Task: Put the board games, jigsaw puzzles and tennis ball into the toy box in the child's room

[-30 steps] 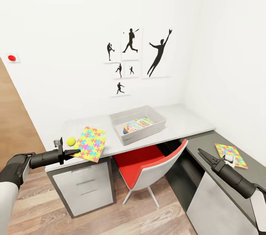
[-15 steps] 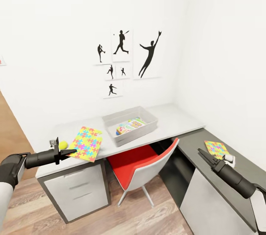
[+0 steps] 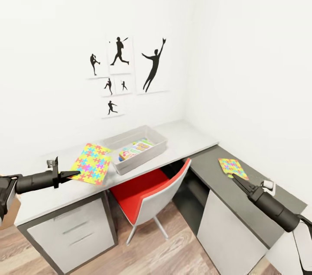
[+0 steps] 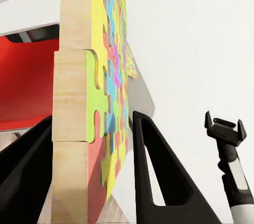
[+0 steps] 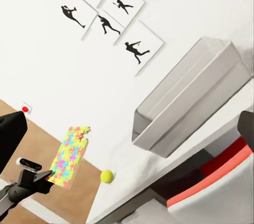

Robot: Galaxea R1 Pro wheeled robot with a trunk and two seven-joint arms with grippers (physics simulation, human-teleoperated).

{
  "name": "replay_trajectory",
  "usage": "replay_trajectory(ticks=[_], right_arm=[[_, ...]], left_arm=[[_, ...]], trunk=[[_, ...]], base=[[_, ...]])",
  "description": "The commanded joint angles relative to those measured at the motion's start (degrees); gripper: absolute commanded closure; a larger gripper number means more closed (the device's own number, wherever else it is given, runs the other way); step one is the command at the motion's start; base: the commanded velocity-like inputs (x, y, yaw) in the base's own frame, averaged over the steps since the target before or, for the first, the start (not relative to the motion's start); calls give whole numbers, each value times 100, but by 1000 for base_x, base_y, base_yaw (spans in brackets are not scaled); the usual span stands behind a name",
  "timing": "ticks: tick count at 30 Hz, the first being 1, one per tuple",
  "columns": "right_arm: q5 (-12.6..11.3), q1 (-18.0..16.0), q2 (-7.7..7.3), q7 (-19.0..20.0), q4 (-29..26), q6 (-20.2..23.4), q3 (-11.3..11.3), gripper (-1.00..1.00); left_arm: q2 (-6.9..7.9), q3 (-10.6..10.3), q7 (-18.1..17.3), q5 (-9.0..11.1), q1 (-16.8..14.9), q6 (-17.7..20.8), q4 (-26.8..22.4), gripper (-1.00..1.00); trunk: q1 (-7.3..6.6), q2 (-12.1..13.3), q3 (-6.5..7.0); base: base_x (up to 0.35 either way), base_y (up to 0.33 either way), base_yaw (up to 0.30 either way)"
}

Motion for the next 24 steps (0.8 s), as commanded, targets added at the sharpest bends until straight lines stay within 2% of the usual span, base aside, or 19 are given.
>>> replay_trajectory(ticks=[1,5,7,12,16,24], right_arm=[[-20,-7,1,4,1,33,0,-100],[-20,-7,-2,12,-15,36,-14,-100],[-20,-6,-3,14,-22,37,-16,-100],[-20,-3,2,21,-23,38,-6,-100],[-20,-2,2,28,-19,38,-5,-100],[-20,-4,3,29,-18,32,0,-100]], left_arm=[[-7,-8,-49,-59,-4,58,-20,100],[6,-313,-49,-53,-4,55,-42,100],[25,-386,-49,-51,-4,54,-47,100],[55,-410,-49,-42,-4,54,-54,100],[64,-414,-49,-41,-4,47,-60,100],[125,-416,-49,-41,1,42,-62,100]], trunk=[[-20,32,9],[-108,192,90],[-152,273,131],[-152,273,144],[-240,433,227],[-240,433,247]], base=[[0,0,-279],[0,0,-279],[0,0,-275],[0,0,-255],[0,0,-220],[3,0,-175]])
